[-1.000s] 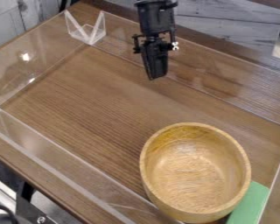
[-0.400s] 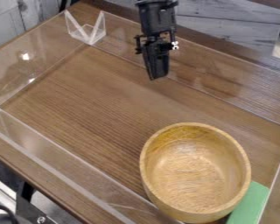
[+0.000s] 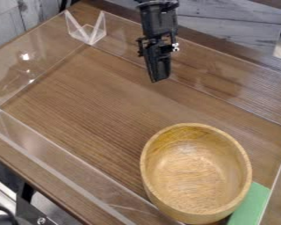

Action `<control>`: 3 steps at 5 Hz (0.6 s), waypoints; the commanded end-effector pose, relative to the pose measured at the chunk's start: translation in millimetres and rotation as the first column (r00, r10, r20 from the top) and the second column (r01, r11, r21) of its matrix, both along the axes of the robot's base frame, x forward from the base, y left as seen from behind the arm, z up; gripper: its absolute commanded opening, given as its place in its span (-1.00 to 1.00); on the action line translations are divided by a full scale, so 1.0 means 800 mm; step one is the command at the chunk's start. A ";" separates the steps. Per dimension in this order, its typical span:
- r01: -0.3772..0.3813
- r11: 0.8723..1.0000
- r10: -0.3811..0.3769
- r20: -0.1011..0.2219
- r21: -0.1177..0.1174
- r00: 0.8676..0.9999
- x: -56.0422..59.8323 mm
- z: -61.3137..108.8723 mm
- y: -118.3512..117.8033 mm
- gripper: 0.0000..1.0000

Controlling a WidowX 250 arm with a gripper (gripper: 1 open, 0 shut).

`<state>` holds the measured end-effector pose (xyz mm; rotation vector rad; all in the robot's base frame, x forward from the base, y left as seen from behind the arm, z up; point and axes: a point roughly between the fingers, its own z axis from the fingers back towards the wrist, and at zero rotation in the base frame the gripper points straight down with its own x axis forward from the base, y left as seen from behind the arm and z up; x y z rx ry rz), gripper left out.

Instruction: Remove the green block from inside the brown bowl and put it on the table

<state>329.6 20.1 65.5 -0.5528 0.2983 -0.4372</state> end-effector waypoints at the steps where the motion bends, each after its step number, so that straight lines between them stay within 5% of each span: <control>1: 0.025 1.000 -0.024 0.081 -0.002 0.996 0.013 0.023 -0.001 -1.00; 3: 0.056 0.998 -0.054 0.093 -0.027 0.994 0.012 0.020 -0.001 -1.00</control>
